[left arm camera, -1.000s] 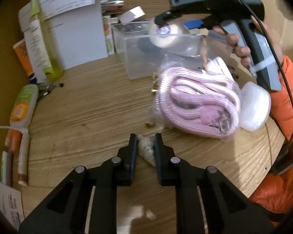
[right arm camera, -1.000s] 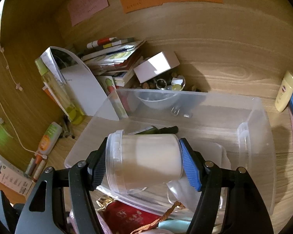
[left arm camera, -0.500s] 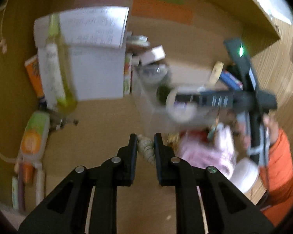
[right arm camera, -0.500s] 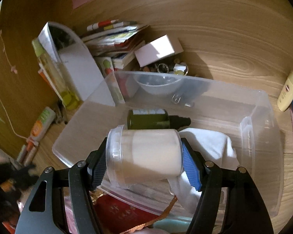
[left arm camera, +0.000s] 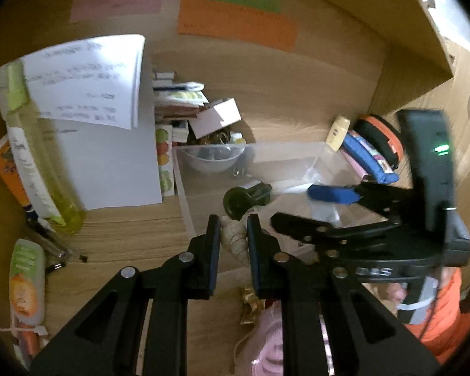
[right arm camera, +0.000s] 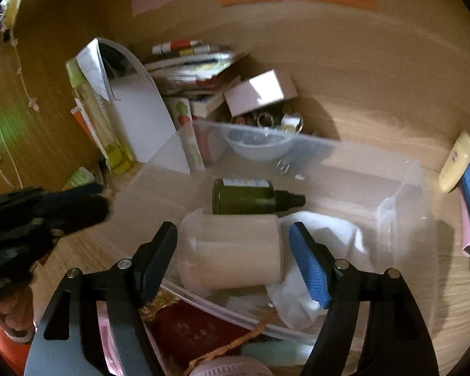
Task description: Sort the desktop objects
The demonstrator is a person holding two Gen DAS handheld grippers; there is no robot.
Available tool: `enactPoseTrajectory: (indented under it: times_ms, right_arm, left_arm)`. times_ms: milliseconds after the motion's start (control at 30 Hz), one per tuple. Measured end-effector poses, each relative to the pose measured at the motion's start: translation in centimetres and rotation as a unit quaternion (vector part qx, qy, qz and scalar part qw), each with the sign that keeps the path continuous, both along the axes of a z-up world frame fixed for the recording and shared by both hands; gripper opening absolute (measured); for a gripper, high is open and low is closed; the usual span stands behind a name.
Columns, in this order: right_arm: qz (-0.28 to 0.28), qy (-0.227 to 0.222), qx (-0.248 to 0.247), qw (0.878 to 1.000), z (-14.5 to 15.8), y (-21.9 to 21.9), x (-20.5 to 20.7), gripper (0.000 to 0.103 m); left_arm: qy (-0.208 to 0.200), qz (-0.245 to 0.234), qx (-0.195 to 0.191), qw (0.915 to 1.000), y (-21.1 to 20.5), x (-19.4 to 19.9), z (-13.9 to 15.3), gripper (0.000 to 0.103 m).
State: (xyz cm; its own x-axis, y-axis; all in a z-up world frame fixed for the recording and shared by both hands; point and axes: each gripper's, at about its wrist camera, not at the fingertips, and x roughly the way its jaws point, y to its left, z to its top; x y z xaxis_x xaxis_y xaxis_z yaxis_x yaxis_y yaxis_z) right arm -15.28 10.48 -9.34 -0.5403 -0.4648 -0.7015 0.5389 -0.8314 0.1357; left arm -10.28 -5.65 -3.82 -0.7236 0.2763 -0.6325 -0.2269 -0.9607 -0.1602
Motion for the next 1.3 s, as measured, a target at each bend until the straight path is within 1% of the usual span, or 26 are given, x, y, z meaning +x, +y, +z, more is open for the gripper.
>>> enactPoseTrajectory:
  times_ms: [133,200,267,433,533,767,800,900,933,967,1000,1033,1100,1167,1300]
  right_arm:
    - [-0.008,0.022,0.007,1.0,0.9,0.5,0.1,0.074]
    - [-0.014,0.029,0.006,0.999,1.3,0.9,0.0,0.083]
    - [-0.027,0.031,0.003,0.999,1.4,1.5,-0.4,0.083]
    - [-0.032,0.026,-0.004,0.999,1.5,2.1,-0.6,0.084]
    - [-0.029,0.032,-0.002,0.999,1.7,2.0,-0.3,0.084]
    - [-0.009,0.045,-0.027,0.999,3.0,2.5,1.1,0.084]
    - [-0.008,0.046,-0.03,0.998,3.2,2.7,1.3,0.084]
    - [0.002,0.043,-0.051,0.998,3.7,3.3,2.5,0.084]
    - [0.008,0.042,-0.058,0.997,3.8,3.6,3.0,0.084]
    - [0.01,0.042,-0.061,0.997,3.8,3.9,3.5,0.084]
    - [0.013,0.041,-0.063,0.997,3.8,4.1,3.8,0.083]
    - [0.015,0.04,-0.065,0.997,3.8,4.3,4.2,0.083]
    - [0.023,0.037,-0.066,0.997,3.7,4.7,5.3,0.083]
    - [0.028,0.039,-0.055,0.997,3.6,4.9,6.6,0.083]
    - [0.042,0.044,-0.023,0.998,3.0,4.7,8.7,0.083]
  left_arm:
    - [-0.008,0.001,-0.011,0.9999,0.6,-0.8,-0.5,0.016]
    - [-0.011,0.002,-0.012,0.9999,0.8,-1.1,-0.7,0.016]
    - [-0.015,0.004,-0.019,0.9997,0.8,-1.2,-1.1,0.016]
    - [-0.028,0.004,-0.042,0.9987,1.5,-1.7,-1.9,0.016]
    - [-0.032,0.002,-0.048,0.9983,1.6,-1.7,-2.2,0.016]
    - [-0.031,-0.001,-0.064,0.9974,2.0,-1.4,-2.2,0.016]
    - [-0.03,-0.001,-0.065,0.9974,1.9,-1.2,-2.1,0.016]
    - [-0.028,-0.008,-0.049,0.9984,1.4,-0.5,-1.6,0.017]
    - [-0.026,-0.011,-0.045,0.9986,1.2,-0.1,-1.4,0.02]
    - [-0.024,-0.013,-0.043,0.9987,1.1,0.2,-1.3,0.027]
    - [-0.02,-0.015,-0.042,0.9988,0.8,0.9,-1.1,0.031]
    - [-0.017,-0.017,-0.042,0.9988,0.7,1.3,-1.0,0.039]
    - [-0.012,-0.038,-0.031,0.9987,0.4,2.6,-0.8,0.044]
    - [-0.009,-0.043,-0.038,0.9983,0.5,3.5,-0.7,0.054]
    - [-0.018,-0.051,-0.057,0.9969,0.7,5.0,-1.6,0.054]
